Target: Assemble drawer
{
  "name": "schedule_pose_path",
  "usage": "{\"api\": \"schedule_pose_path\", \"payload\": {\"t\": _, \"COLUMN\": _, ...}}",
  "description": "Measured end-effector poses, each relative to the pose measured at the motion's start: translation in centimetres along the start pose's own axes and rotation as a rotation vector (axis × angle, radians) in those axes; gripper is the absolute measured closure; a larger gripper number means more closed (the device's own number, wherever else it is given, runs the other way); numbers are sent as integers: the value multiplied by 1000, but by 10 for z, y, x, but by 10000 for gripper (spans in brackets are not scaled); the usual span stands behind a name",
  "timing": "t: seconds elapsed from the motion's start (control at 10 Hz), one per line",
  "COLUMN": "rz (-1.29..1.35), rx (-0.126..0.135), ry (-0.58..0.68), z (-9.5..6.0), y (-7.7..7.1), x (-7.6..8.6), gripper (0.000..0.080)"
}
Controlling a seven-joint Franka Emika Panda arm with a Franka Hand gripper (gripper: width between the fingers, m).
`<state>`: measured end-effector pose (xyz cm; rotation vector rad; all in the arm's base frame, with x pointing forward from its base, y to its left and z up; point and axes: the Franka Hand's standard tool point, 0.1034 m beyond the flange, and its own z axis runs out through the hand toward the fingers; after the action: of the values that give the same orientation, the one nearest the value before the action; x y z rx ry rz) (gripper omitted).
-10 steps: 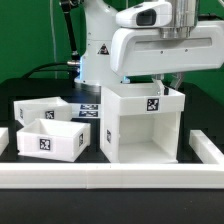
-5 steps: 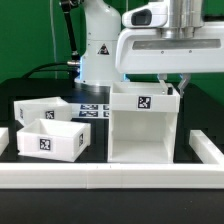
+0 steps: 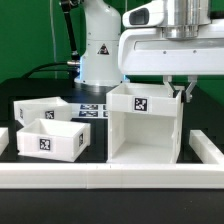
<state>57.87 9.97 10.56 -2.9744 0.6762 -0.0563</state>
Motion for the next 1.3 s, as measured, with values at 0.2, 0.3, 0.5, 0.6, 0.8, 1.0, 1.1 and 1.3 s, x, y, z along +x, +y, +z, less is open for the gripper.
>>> {"api": "schedule_pose_path", "payload": {"t": 0.2, "rz": 132, "rx": 12, "ry": -6, "z": 0, "y": -4, "x": -2, "gripper": 762}}
{"api": "schedule_pose_path", "payload": {"t": 0.3, "rz": 189, "rx": 16, "ry": -10, "z": 0, "y": -4, "x": -3, "gripper": 762}}
{"api": "schedule_pose_path", "payload": {"t": 0.5, "rz": 384, "rx": 28, "ry": -26, "z": 1, "y": -3, "x": -1, "gripper": 762}}
{"api": "schedule_pose_path", "payload": {"t": 0.6, "rz": 468, "rx": 36, "ry": -33, "z": 2, "y": -3, "x": 1, "gripper": 762}}
{"api": "schedule_pose_path", "payload": {"t": 0.8, "rz": 558, "rx": 54, "ry": -31, "z": 1, "y": -2, "x": 7, "gripper": 762}}
{"api": "schedule_pose_path", "payload": {"t": 1.0, "rz": 652, "rx": 61, "ry": -42, "z": 1, "y": -7, "x": 4, "gripper": 762}}
{"api": "schedule_pose_path", "payload": {"t": 1.1, "rz": 724, "rx": 65, "ry": -50, "z": 1, "y": -8, "x": 3, "gripper": 762}}
{"api": "schedule_pose_path", "payload": {"t": 1.3, "rz": 880, "rx": 78, "ry": -71, "z": 2, "y": -4, "x": 6, "gripper": 762}}
